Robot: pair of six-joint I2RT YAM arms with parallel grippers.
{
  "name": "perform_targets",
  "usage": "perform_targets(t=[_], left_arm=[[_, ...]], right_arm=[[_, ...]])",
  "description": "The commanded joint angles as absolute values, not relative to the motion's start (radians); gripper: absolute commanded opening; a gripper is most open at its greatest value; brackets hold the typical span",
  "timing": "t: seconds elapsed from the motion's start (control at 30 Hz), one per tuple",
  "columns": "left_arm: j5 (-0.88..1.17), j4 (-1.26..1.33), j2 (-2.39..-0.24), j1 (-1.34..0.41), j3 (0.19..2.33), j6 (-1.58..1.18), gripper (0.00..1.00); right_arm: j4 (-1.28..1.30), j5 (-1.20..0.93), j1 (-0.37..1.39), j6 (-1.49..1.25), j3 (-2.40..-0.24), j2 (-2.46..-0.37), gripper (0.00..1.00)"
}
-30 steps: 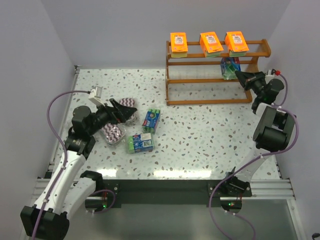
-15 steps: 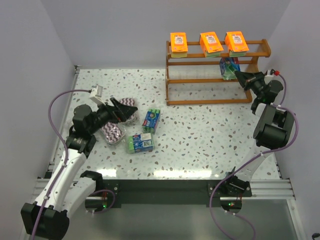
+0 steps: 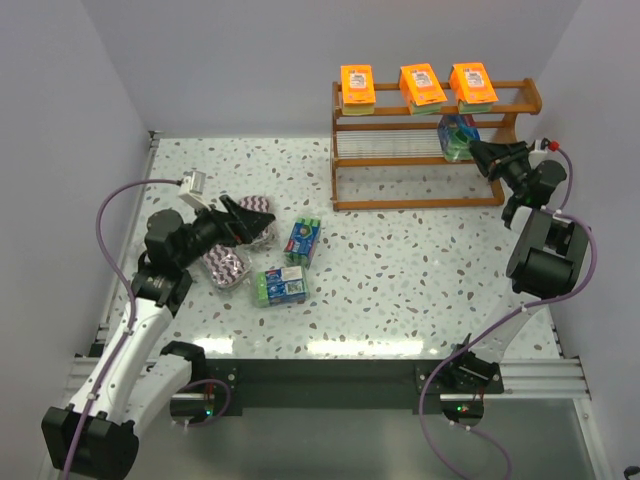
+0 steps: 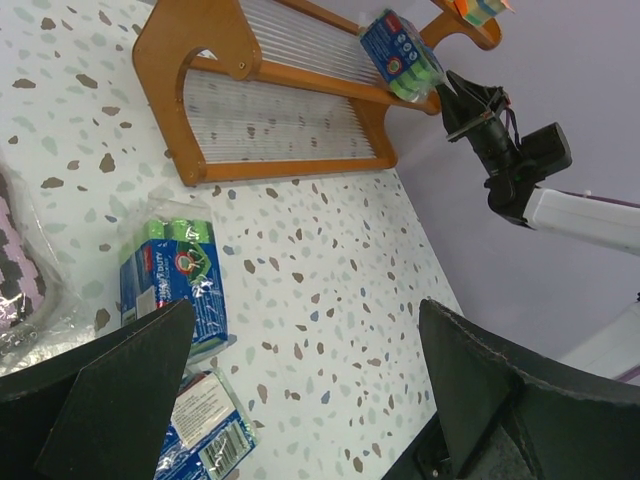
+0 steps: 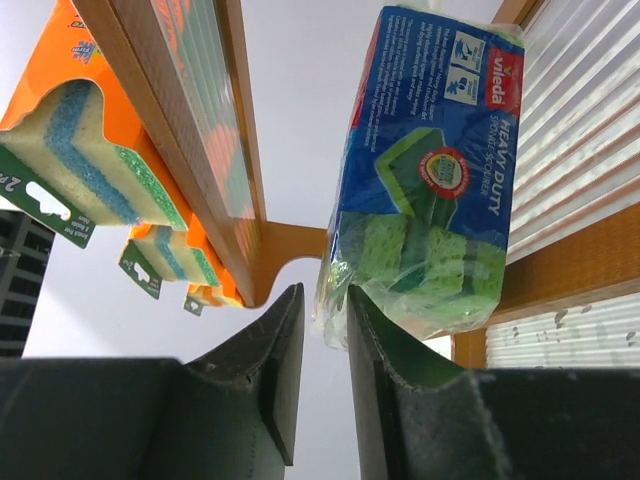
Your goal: Place and organize the cleaning sponges onto the shelf
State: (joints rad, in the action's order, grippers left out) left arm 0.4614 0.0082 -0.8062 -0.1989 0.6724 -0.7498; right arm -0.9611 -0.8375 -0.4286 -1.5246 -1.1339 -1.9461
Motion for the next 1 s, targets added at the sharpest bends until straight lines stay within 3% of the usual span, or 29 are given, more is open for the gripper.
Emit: perform_targets(t=[0.0,0.17,0.47,0.73,0.97], left_arm=[[0.468,0.061,-0.785,-0.201,0.664,-0.767,1.00],[0.466,0.057,-0.775,-0.201,0.661,-0.772,1.00],[0.463,0.028,-0.746,-0.201,0.657,-0.769,1.00],[0.468,0.003,-0.719,-0.201,0.661,-0.755,1.00],[0.434,-0.139,-0.687,-0.201,0.646,-0.704,1.00]], right_arm=[[-0.999,-0.839,-0.431,-1.512,-1.151,-1.944,0.29],[-0.997,-0.841,-0.430,-1.517,-1.132,-1.916,0.43],[-0.948,-0.822,-0.466,-1.493,-0.996,-1.792,0.57],[-0.885,-0.793,-0.459,-1.468,-0.839,-1.612,0.58],[-0.649,-0.776,-0.198,-1.269,-0.599,-1.387,0.59]])
